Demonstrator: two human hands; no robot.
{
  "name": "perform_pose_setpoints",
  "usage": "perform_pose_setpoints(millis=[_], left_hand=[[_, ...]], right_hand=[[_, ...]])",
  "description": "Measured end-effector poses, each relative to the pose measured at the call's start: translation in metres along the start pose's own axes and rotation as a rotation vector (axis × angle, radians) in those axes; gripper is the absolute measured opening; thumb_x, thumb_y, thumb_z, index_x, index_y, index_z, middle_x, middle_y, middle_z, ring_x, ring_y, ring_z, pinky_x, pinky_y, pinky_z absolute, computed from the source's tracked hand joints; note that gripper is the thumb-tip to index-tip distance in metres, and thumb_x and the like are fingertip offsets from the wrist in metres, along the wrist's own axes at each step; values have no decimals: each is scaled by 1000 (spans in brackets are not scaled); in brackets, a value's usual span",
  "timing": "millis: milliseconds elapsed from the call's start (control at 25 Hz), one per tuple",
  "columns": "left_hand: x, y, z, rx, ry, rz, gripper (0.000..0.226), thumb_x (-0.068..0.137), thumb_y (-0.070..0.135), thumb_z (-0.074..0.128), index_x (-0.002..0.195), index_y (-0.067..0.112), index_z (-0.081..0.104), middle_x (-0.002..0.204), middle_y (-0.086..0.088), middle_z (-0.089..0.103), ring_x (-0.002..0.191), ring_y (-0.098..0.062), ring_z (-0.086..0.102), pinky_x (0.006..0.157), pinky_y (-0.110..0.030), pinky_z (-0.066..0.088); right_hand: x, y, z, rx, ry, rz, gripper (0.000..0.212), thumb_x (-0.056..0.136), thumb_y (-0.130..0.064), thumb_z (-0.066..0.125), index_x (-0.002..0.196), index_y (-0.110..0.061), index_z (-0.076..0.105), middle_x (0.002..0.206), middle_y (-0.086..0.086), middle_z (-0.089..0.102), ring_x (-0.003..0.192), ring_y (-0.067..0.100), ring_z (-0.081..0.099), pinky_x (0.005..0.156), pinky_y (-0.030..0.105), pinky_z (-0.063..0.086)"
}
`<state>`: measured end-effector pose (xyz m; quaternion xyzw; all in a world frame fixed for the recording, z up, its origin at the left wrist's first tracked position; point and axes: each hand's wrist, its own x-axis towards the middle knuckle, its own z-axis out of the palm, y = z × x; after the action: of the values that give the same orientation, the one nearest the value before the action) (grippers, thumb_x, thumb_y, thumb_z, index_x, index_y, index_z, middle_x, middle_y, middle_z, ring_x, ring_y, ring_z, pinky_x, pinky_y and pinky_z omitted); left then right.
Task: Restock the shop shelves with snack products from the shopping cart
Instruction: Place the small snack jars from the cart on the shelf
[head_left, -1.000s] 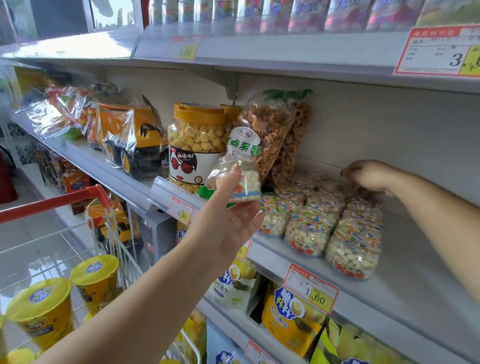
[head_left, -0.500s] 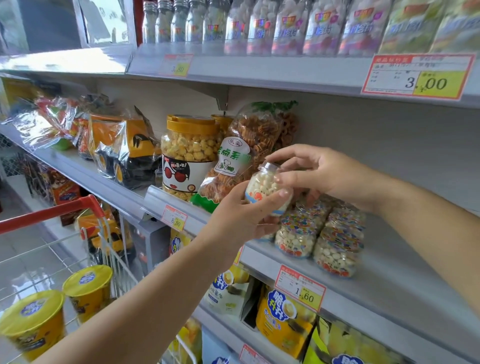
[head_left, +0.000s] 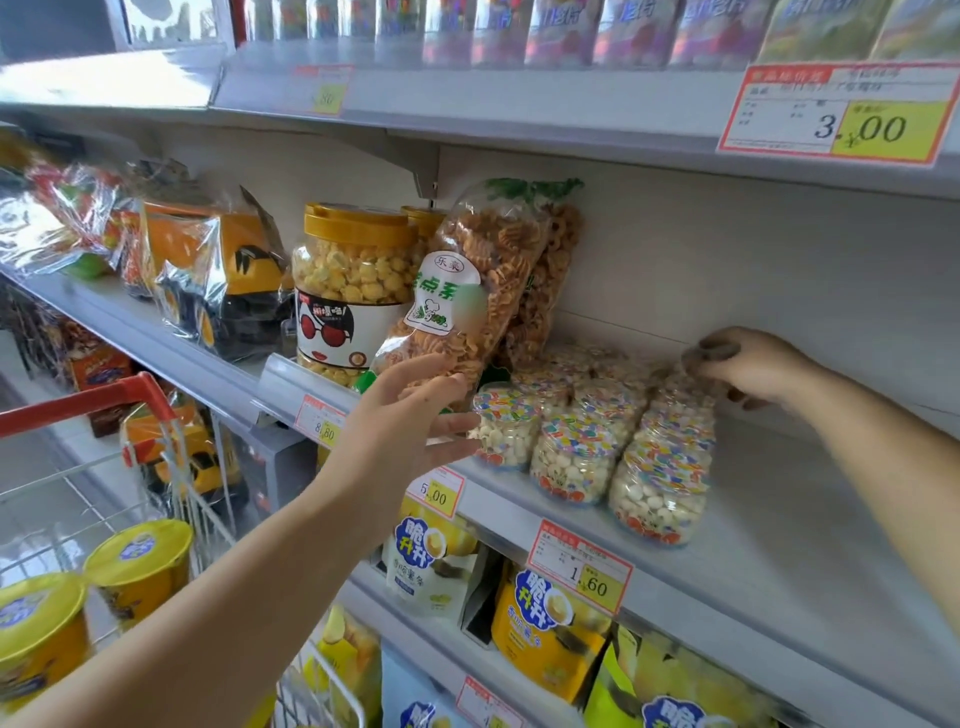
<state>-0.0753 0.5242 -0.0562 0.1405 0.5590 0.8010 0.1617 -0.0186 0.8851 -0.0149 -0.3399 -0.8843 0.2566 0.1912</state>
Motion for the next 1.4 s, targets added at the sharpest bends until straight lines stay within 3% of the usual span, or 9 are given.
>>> perform_pose_setpoints(millis=[320, 440, 600, 720, 800, 960, 1120, 1280, 1400], left_hand=[[-6, -8, -36, 29, 101, -11, 29, 98, 13, 59, 127, 19, 61, 115, -9, 70, 84, -21, 71, 68, -31, 60], [-16, -10, -65, 80, 133, -39, 29, 98, 13, 60, 127, 18, 62, 111, -8, 72, 87, -23, 72, 74, -35, 58], [-41, -7, -119, 215, 173, -106, 23, 97, 15, 61, 120, 19, 64, 106, -8, 73, 86, -21, 71, 70, -33, 61], [-71, -14, -183, 322, 252, -184, 19, 98, 12, 60, 116, 16, 66, 101, -7, 71, 79, -18, 68, 74, -36, 60], [-95, -21, -227, 396, 333, -235, 14, 98, 10, 59, 110, 16, 66, 98, -9, 69, 77, -17, 66, 72, -33, 58], [-120, -49, -270, 435, 424, -204, 20, 99, 3, 55, 116, 10, 61, 93, -7, 65, 75, -15, 64, 58, -22, 58], [-127, -66, -276, 581, 480, -60, 21, 100, 7, 53, 108, 23, 64, 98, 0, 69, 84, -13, 70, 74, -31, 61], [-128, -69, -278, 643, 489, -58, 22, 98, 10, 57, 113, 24, 64, 105, 1, 69, 87, -12, 71, 77, -32, 61], [-125, -72, -284, 842, 377, -161, 43, 90, 17, 70, 130, 27, 58, 119, 7, 66, 98, -12, 68, 87, -37, 59]], right_hand=[[-14, -4, 4, -41, -76, 48, 35, 102, -37, 43, 127, -18, 57, 114, 12, 58, 92, 35, 58, 71, 37, 51], [-24, -30, -6, -323, 166, -182, 38, 99, -38, 44, 124, -17, 63, 128, 21, 59, 113, 40, 56, 97, 40, 46], [-90, -103, 18, -208, 261, -673, 41, 89, -45, 44, 115, -22, 67, 121, 12, 61, 116, 33, 53, 103, 41, 41], [-177, -150, 70, -11, 102, -1006, 31, 88, -24, 50, 112, -18, 68, 117, 1, 61, 114, 18, 53, 106, 23, 34], [-233, -166, 117, 94, -205, -1072, 24, 91, -13, 54, 110, -20, 68, 113, -7, 61, 109, 6, 53, 97, 6, 32], [-273, -174, 234, -225, -831, -999, 34, 99, -15, 47, 130, -27, 57, 132, -10, 51, 122, 6, 47, 101, 19, 34], [-261, -187, 333, -476, -778, -923, 53, 95, -6, 45, 144, -24, 40, 146, 4, 36, 128, 27, 45, 101, 39, 42], [-273, -196, 374, -716, -695, -898, 55, 95, -17, 52, 146, -25, 32, 141, 13, 35, 117, 36, 52, 86, 42, 47], [-273, -198, 370, -458, -716, -847, 58, 87, -37, 65, 138, -34, 41, 135, 3, 44, 108, 26, 58, 83, 36, 49]])
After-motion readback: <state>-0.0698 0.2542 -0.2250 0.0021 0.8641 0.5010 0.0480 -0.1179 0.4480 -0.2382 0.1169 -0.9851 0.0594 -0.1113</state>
